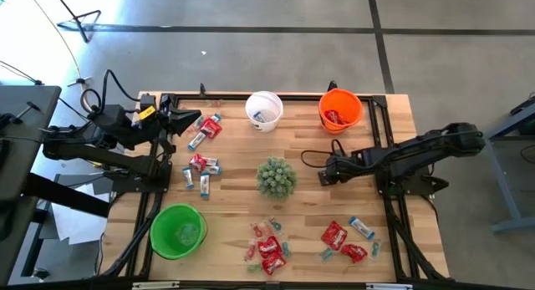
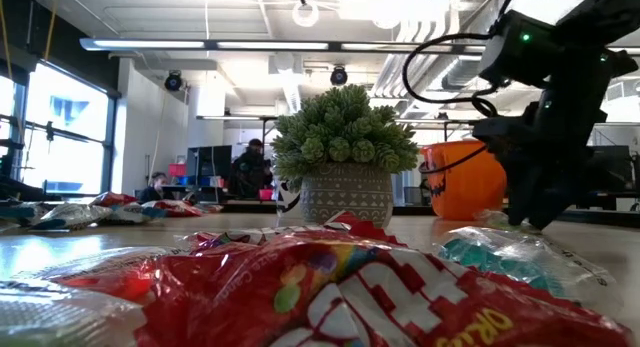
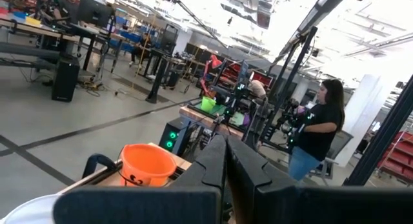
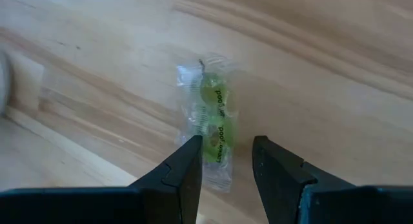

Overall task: Sort candy
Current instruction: Put the green gummy into the green bucket

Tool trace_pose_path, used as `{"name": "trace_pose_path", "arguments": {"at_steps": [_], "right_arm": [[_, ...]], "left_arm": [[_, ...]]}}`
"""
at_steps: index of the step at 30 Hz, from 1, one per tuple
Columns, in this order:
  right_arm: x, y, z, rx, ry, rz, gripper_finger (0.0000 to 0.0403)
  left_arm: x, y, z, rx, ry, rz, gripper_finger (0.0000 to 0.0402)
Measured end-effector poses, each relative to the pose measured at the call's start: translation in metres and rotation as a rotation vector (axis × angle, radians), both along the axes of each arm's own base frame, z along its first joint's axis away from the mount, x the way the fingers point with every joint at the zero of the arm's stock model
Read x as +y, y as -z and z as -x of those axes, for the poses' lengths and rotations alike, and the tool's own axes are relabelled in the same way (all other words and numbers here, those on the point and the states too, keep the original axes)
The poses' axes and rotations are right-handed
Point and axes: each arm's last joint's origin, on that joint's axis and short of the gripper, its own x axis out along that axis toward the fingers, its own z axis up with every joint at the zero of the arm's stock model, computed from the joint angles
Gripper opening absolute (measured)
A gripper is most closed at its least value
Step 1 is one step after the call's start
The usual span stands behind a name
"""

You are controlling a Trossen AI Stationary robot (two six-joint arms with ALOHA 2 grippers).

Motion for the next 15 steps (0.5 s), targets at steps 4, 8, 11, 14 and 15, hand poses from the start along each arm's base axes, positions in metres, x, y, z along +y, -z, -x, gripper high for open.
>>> {"name": "trace_pose_path", "arguments": {"at_steps": [4, 8, 11, 14, 15], "right_arm": [[-0.0002, 0.0033, -0.0021, 0.006, 0.007, 0.012, 0.0127], [-0.0003, 0.0043, -0.0012, 0.015, 0.024, 0.008, 0.0098], [-0.0003, 0.005, -0.0005, 0.018, 0.026, 0.006, 0.0053], [-0.0004, 0.0055, -0.0002, 0.022, 0.026, 0.007, 0.0011], [-0.0004, 0.0055, -0.0002, 0.023, 0.027, 0.007, 0.0008]], "left_arm": [[0.0, 0.0, 0.0, 0.0, 0.0, 0.0, 0.0001], [0.0001, 0.0, 0.0, 0.0, -0.001, 0.0, 0.0001], [0.0, 0.0, 0.0, 0.0, -0.001, -0.001, 0.0001], [0.0, 0.0, 0.0, 0.0, -0.001, -0.001, 0.0001], [0.0, 0.0, 0.0, 0.0, -0.001, -0.001, 0.0001]]}}
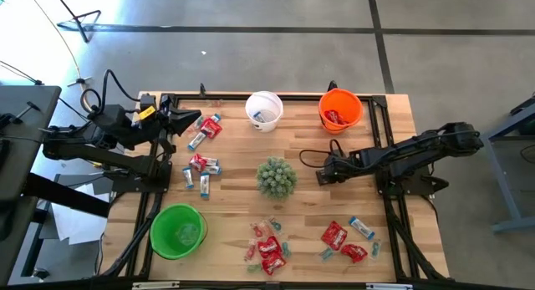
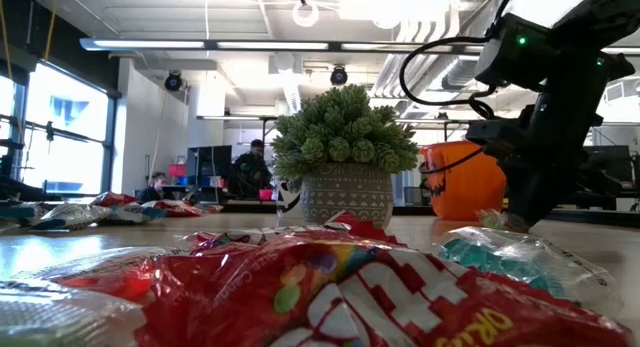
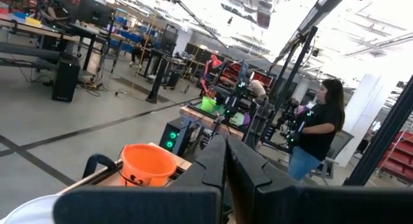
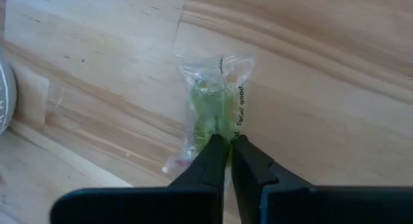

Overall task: Sort candy
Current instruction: Put the green gummy into the green bucket

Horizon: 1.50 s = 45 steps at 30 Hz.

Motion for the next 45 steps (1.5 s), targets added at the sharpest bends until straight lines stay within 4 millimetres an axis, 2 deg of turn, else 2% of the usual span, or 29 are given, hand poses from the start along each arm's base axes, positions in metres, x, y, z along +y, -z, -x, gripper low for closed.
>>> {"name": "trace_pose_path", "arguments": {"at_steps": [4, 8, 14, 21, 29, 35, 39, 45], "right_arm": [[0.0, -0.002, -0.001, -0.005, 0.018, -0.01, 0.0011], [0.0, -0.015, -0.005, -0.032, -0.001, 0.003, 0.0004], [-0.001, -0.047, -0.013, -0.081, -0.007, 0.056, 0.0002], [-0.003, -0.096, -0.03, -0.162, -0.045, 0.157, 0.0001], [-0.006, -0.178, -0.053, -0.369, -0.079, 0.36, 0.0], [-0.008, -0.235, -0.057, -0.496, -0.095, 0.528, 0.0], [-0.009, -0.255, -0.061, -0.568, -0.111, 0.587, 0.0], [-0.005, -0.259, -0.082, -0.651, -0.141, 0.624, 0.0]], "left_arm": [[0.0, 0.0, 0.0, 0.0, 0.0, 0.0, 0.0001], [0.0, 0.0, 0.0, 0.003, -0.001, -0.008, 0.0001], [0.0, 0.0, 0.0, 0.014, -0.008, -0.044, 0.0001], [-0.001, 0.002, -0.006, 0.055, 0.008, -0.127, 0.0001], [-0.004, 0.014, -0.035, 0.163, 0.022, -0.149, 0.0001], [-0.005, 0.025, -0.058, 0.271, -0.02, -0.256, 0.0001], [-0.004, 0.027, -0.071, 0.275, -0.038, -0.311, 0.0001], [-0.001, 0.025, -0.091, 0.199, -0.058, -0.312, 0.0001]]}}
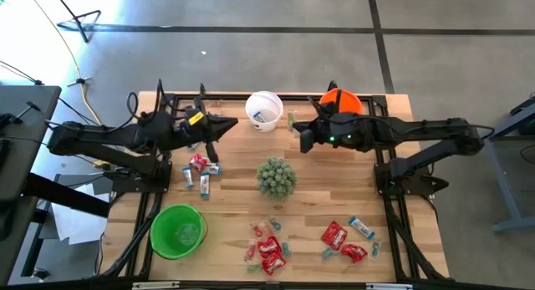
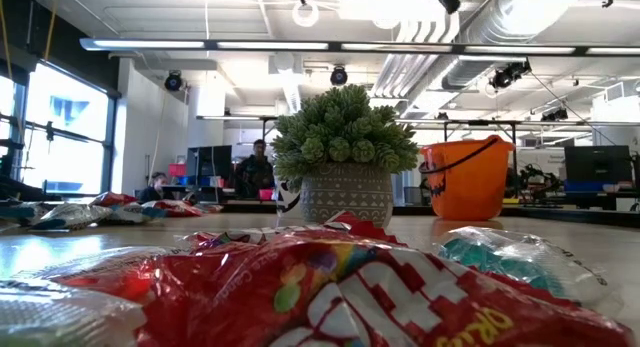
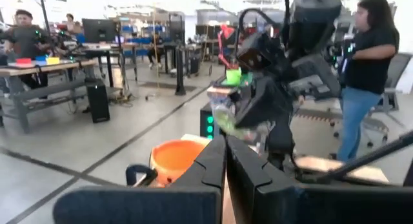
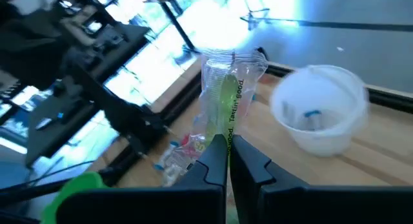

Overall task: Sort candy
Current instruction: Put the green gummy into the green bucket

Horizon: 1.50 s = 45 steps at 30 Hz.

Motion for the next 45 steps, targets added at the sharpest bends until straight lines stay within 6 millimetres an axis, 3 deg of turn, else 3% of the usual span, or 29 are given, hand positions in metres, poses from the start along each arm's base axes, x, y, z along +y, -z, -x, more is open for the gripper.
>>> {"name": "trace_pose_path", "arguments": {"at_steps": [12, 29, 45], "right_arm": [[0.023, 0.028, -0.037, 0.05, -0.122, 0.0, 0.0], [0.023, 0.018, -0.033, 0.117, -0.225, 0.323, 0.0], [0.021, 0.011, -0.034, 0.116, -0.234, 0.469, 0.0]], "left_arm": [[0.003, 0.012, -0.032, -0.037, 0.053, 0.051, 0.0005], [0.007, 0.034, -0.069, -0.134, 0.058, 0.329, 0.0106], [0.006, 0.047, -0.093, -0.238, 0.101, 0.417, 0.0125]]}}
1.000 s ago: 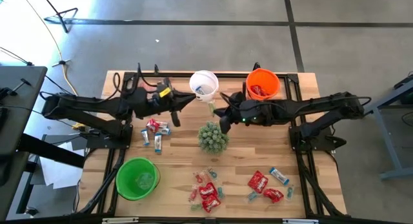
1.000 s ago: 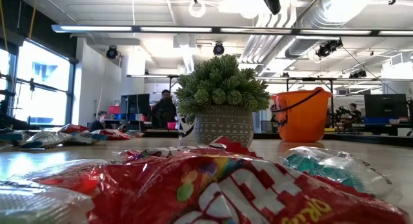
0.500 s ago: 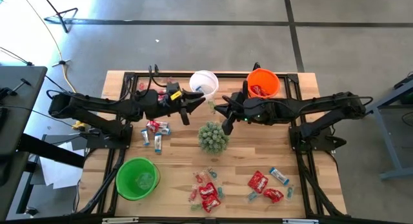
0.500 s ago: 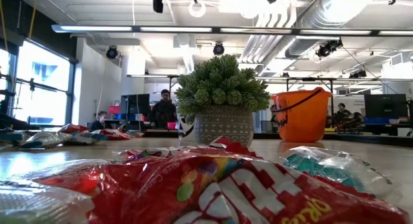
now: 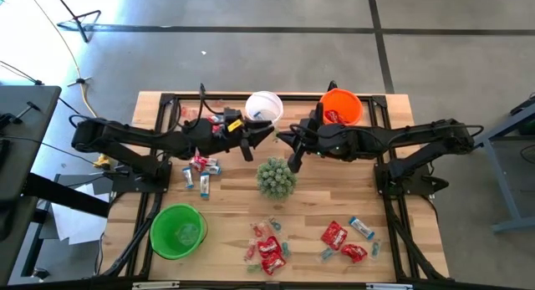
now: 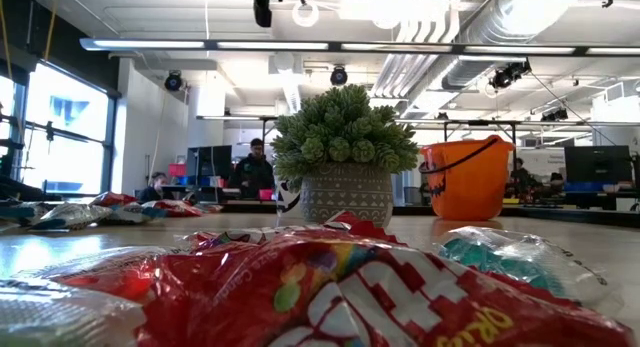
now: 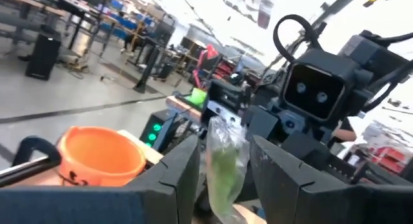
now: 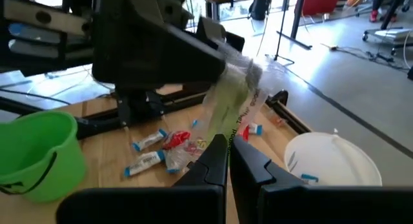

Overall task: Sort candy
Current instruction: Put the green gummy into the green bucket

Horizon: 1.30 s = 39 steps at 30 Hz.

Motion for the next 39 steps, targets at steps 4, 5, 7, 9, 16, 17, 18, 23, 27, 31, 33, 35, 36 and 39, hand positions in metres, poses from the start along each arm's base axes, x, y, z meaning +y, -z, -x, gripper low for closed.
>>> {"name": "trace_pose_path", "arguments": {"at_steps": [4, 5, 7, 9, 16, 17, 18, 23, 27, 31, 33, 35, 36, 39], "right_arm": [[-0.0005, -0.0009, 0.0, -0.009, 0.017, 0.006, 0.0], [-0.0005, -0.0009, 0.0, -0.009, 0.02, 0.007, 0.0], [-0.0006, -0.001, 0.0001, -0.01, 0.021, 0.007, 0.0], [-0.0006, -0.001, 0.0, -0.01, 0.021, 0.007, 0.0], [-0.0005, -0.0031, -0.0006, -0.033, 0.02, 0.004, 0.0], [-0.0005, -0.0033, -0.0008, -0.036, 0.02, 0.004, 0.0], [-0.0005, -0.0035, -0.0009, -0.039, 0.02, 0.004, 0.0], [-0.0004, -0.0042, -0.0011, -0.047, 0.02, 0.003, 0.0], [-0.0003, -0.0043, -0.0011, -0.047, 0.02, 0.002, 0.0], [-0.0003, -0.0042, -0.0011, -0.047, 0.019, 0.002, 0.0], [-0.0003, -0.0042, -0.0011, -0.047, 0.019, 0.002, 0.0], [-0.0003, -0.0042, -0.0011, -0.047, 0.019, 0.002, 0.0], [-0.0003, -0.0042, -0.0011, -0.047, 0.019, 0.002, 0.0], [-0.0003, -0.0042, -0.0011, -0.048, 0.019, -0.002, 0.0001]], "left_arm": [[-0.0007, 0.0025, -0.0048, -0.023, 0.025, -0.004, 0.0125], [-0.0007, 0.0024, -0.0052, -0.03, 0.025, -0.004, 0.0125], [-0.0007, 0.0023, -0.006, -0.04, 0.025, -0.005, 0.0125], [-0.0009, 0.002, -0.006, -0.043, 0.03, -0.006, 0.0124], [-0.002, 0.0016, -0.0062, -0.047, 0.069, -0.014, 0.0124], [-0.002, 0.0017, -0.0062, -0.046, 0.069, -0.014, 0.0124], [-0.002, 0.0017, -0.0062, -0.046, 0.07, -0.014, 0.0122], [-0.0021, 0.0017, -0.0061, -0.045, 0.071, -0.015, 0.0101], [-0.0021, 0.0018, -0.0062, -0.044, 0.071, -0.016, 0.0066], [-0.002, 0.0025, -0.0063, -0.037, 0.07, -0.016, 0.0025], [-0.0019, 0.0025, -0.0063, -0.036, 0.07, -0.016, 0.001], [-0.0019, 0.0026, -0.0063, -0.035, 0.07, -0.016, 0.0006], [-0.0019, 0.0026, -0.0063, -0.035, 0.07, -0.016, 0.0007], [-0.0021, 0.0026, -0.0063, -0.035, 0.071, -0.016, 0.0007]]}}
